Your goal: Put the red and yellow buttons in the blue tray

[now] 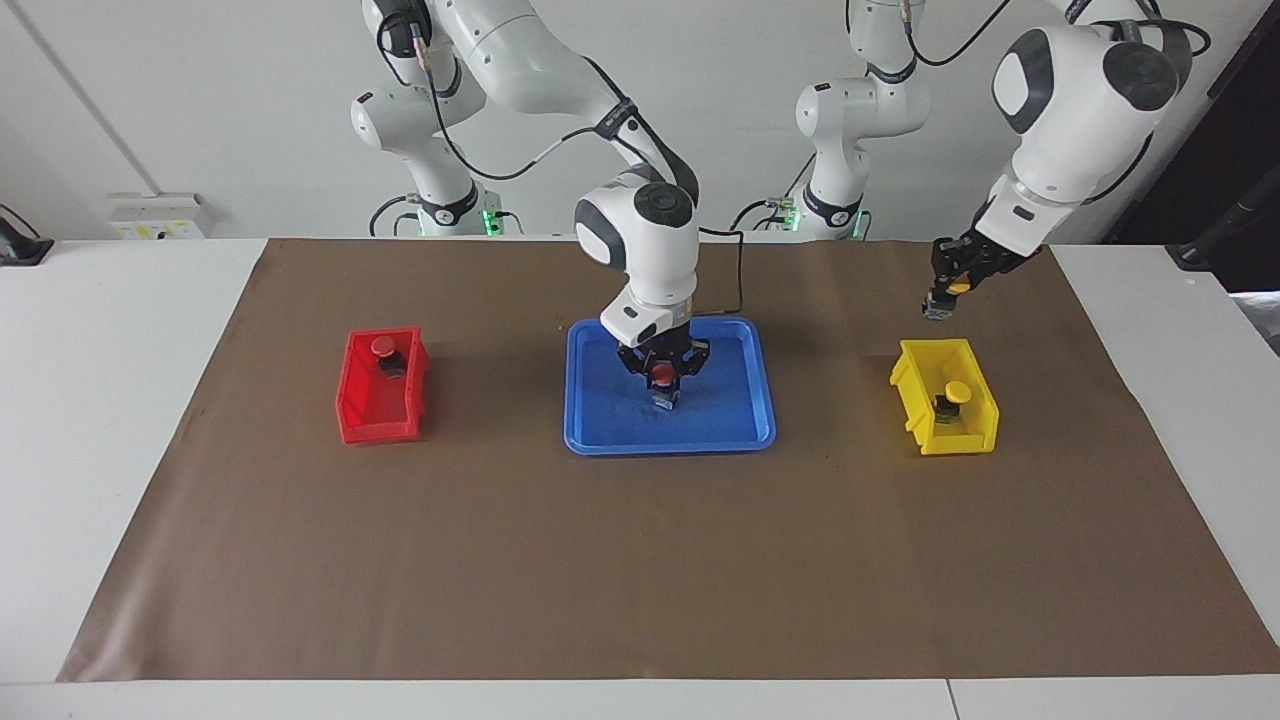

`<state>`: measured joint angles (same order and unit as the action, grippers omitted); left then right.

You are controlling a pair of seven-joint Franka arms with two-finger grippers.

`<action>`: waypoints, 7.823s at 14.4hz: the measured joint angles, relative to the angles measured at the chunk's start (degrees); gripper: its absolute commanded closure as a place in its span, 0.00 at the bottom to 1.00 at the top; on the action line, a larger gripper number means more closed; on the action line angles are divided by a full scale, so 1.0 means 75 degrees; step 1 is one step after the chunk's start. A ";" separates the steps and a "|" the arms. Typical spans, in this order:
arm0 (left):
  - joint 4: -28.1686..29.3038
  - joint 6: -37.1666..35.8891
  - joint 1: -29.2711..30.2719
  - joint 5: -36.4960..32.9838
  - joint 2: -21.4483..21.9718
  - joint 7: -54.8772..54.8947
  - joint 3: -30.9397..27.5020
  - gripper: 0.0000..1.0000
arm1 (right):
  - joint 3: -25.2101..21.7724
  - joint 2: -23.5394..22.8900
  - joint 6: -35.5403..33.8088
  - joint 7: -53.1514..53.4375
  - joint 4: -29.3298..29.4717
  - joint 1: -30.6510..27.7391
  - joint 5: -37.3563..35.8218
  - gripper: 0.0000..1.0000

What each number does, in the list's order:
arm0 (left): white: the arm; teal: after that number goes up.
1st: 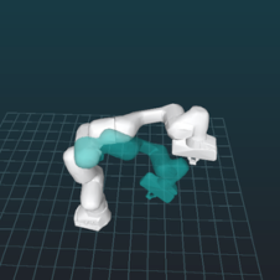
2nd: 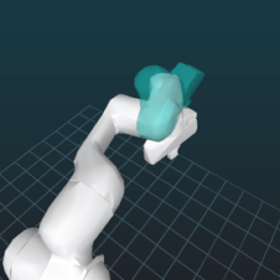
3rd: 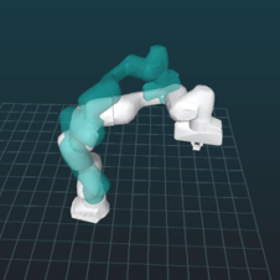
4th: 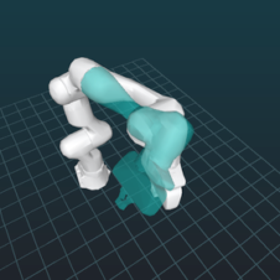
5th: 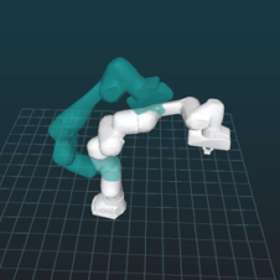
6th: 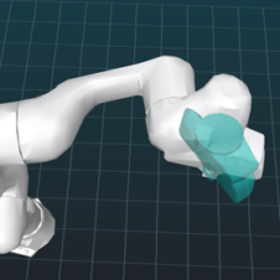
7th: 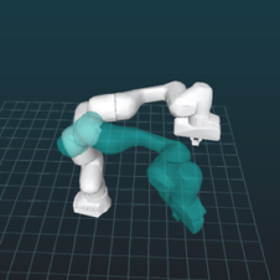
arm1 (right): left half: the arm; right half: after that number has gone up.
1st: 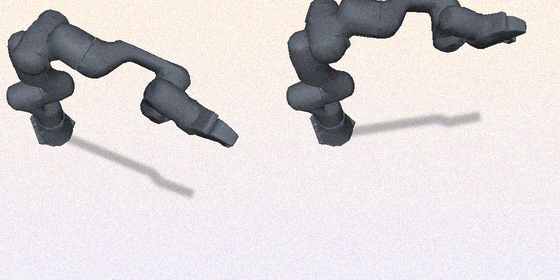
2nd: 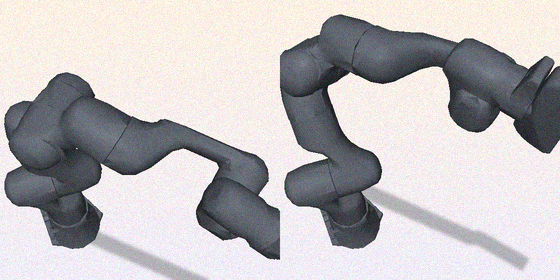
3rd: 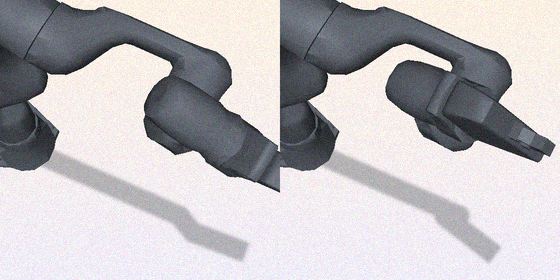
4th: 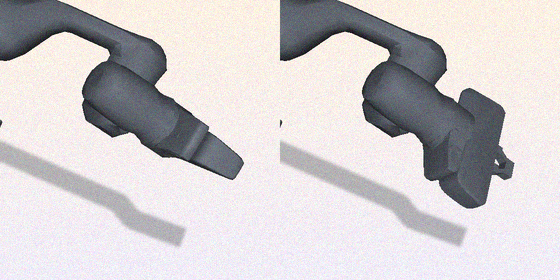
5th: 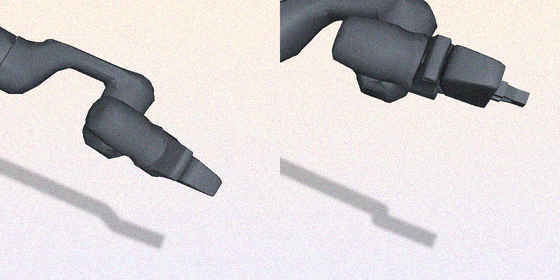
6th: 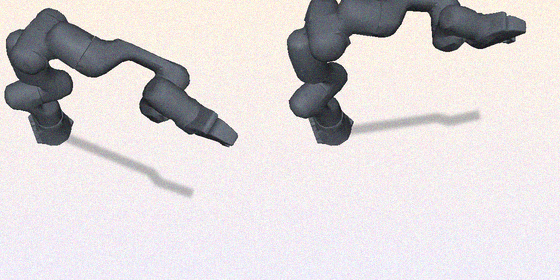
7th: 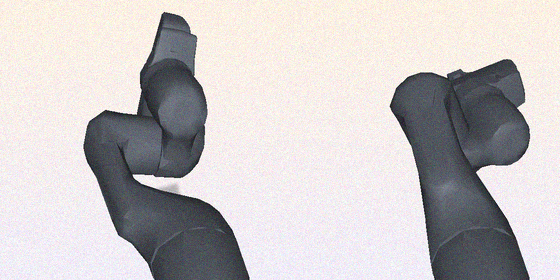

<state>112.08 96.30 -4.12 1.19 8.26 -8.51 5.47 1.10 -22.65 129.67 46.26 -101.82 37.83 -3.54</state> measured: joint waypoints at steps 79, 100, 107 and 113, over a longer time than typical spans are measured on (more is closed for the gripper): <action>0.1044 0.3220 0.1091 0.0100 -0.1289 0.1987 -0.0417 0.37 | -0.0059 0.3500 -0.1860 -0.7141 -0.3911 -0.5585 0.0640 0.78; 0.0905 0.3375 0.1088 0.0100 -0.1796 0.1701 -0.0394 0.82 | 0.0002 0.0793 -0.0314 -0.1659 -0.0499 -0.1218 0.1209 0.72; -0.0871 0.0576 0.0968 0.0104 -0.1273 0.1380 -0.0190 0.82 | -0.0001 0.0496 -0.0087 -0.1670 -0.0669 -0.1217 0.1112 0.35; -0.1111 0.0280 -0.0866 0.0125 -0.1201 -0.1548 0.0104 0.84 | -0.0044 0.0535 -0.0110 -0.1680 -0.0584 -0.1326 0.1095 0.00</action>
<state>103.75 98.40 -10.62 2.13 -0.75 -20.12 6.25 0.77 -18.64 128.84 33.66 -106.20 27.89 4.68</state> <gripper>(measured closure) 0.581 0.079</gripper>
